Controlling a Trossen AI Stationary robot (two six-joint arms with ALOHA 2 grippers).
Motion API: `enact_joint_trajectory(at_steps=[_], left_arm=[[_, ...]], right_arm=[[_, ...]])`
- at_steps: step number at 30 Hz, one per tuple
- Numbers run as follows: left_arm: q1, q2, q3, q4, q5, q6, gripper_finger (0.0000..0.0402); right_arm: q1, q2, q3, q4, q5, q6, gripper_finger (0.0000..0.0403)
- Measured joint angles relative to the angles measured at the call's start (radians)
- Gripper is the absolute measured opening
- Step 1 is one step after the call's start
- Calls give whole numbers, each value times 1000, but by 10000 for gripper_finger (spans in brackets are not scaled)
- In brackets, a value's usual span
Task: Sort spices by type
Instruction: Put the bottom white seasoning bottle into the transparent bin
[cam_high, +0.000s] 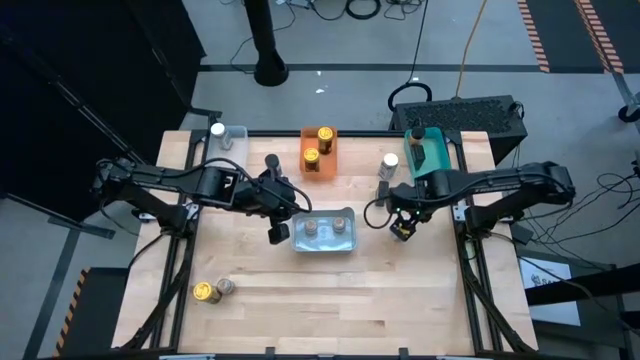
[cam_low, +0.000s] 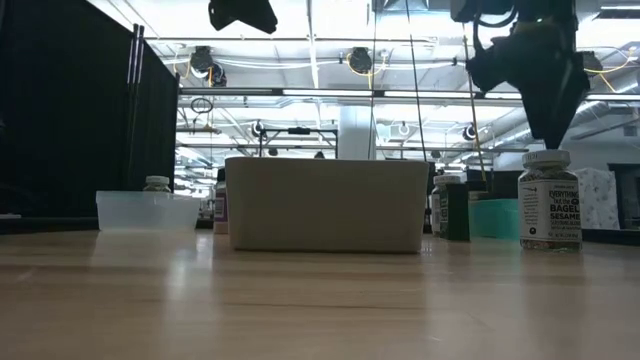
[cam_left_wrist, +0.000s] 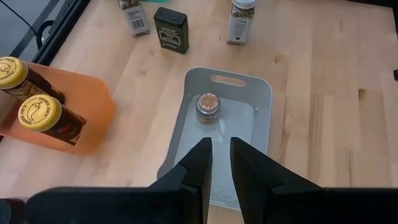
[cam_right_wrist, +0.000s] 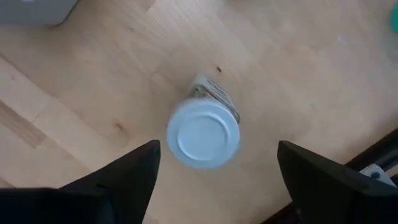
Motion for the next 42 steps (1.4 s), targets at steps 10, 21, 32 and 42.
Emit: enact_joint_trajectory(at_steps=[10,21,32,42], left_arm=[[-26,0,0,1,-2,18,63],[-41,0,0,4,-51,17,63],[-41,0,-1,9,-52,15,63],[-55,0,-1,62,-51,16,63]], right_arm=[[-2,26,-34,45,23,9,319],[8,26,-103,175,-14,38,299],[89,32,-103,262,-59,148,253],[178,32,-102,403,-60,206,247]])
